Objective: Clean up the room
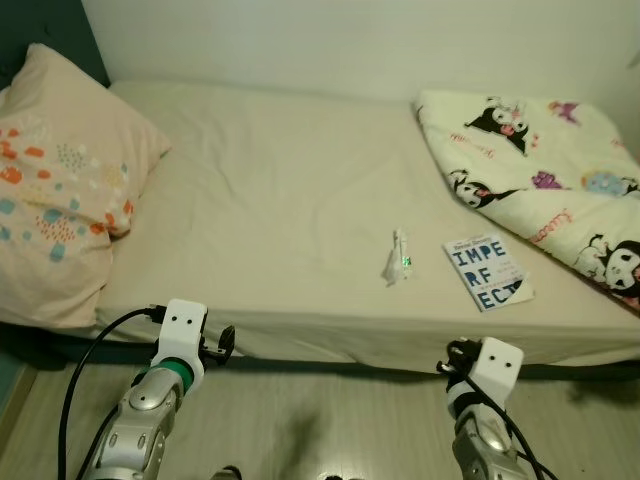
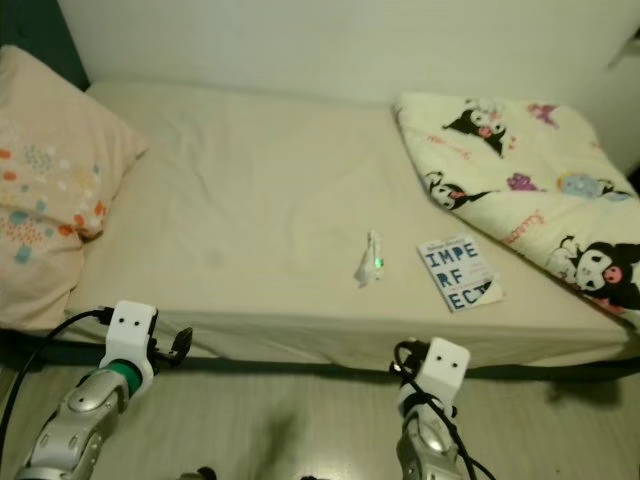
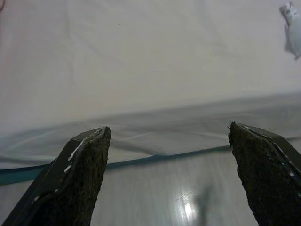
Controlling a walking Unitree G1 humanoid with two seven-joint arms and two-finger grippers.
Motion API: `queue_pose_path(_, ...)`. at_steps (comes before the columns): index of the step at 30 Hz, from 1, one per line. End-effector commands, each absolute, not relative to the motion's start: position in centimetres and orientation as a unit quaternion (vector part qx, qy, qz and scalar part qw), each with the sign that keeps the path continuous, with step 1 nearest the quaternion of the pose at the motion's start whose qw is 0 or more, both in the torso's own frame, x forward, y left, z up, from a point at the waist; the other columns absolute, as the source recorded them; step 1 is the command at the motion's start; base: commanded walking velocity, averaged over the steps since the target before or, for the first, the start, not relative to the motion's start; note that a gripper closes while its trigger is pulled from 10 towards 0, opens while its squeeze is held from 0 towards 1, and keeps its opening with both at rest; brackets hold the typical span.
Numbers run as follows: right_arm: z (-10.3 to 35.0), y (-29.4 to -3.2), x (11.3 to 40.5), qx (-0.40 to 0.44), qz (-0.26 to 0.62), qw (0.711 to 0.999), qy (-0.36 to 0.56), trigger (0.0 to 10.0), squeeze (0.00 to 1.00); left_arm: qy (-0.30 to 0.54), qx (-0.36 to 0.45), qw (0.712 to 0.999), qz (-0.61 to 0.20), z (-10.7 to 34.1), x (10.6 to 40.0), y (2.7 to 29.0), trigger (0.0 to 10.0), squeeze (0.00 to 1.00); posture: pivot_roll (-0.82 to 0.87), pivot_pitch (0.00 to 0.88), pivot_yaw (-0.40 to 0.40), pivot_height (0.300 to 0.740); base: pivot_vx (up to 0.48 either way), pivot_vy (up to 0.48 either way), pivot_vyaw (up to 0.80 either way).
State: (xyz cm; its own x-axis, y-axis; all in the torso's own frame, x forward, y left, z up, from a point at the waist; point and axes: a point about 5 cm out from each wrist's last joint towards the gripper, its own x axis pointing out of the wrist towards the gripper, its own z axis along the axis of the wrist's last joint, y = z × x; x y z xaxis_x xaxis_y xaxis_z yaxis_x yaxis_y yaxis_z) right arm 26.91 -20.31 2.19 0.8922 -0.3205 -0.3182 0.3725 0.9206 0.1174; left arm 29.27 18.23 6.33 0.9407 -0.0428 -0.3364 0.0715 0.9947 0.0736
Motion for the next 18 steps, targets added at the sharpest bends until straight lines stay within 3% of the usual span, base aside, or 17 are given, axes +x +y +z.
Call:
queue_pose_path(1, 1.4, -21.2, 26.3, 0.076, -0.201, 0.963, 0.164, 10.0, 0.0, 0.172, 0.038, 0.984, -0.023, 6.3, 29.3, 18.0, 10.0, 0.0, 0.12, 0.041, -0.052, 0.74, 0.0, 0.0, 0.0)
queue_pose_path(11, 2.1, -22.3, 27.2, 0.076, -0.221, 0.961, 0.147, 10.0, 0.0, 0.162, 0.029, 0.986, -0.035, 7.0, 30.3, 15.5, 10.0, 0.0, 0.12, 0.072, -0.03, 0.74, 0.0, 0.0, 0.0)
queue_pose_path(18, 2.6, -21.9, 27.9, 0.068, -0.206, 0.967, 0.131, 10.0, 0.0, 0.115, 0.073, 0.988, -0.076, 11.0, 32.4, 14.0, 10.0, 0.0, 0.22, 0.062, 0.02, 0.74, 0.0, 0.0, 0.0)
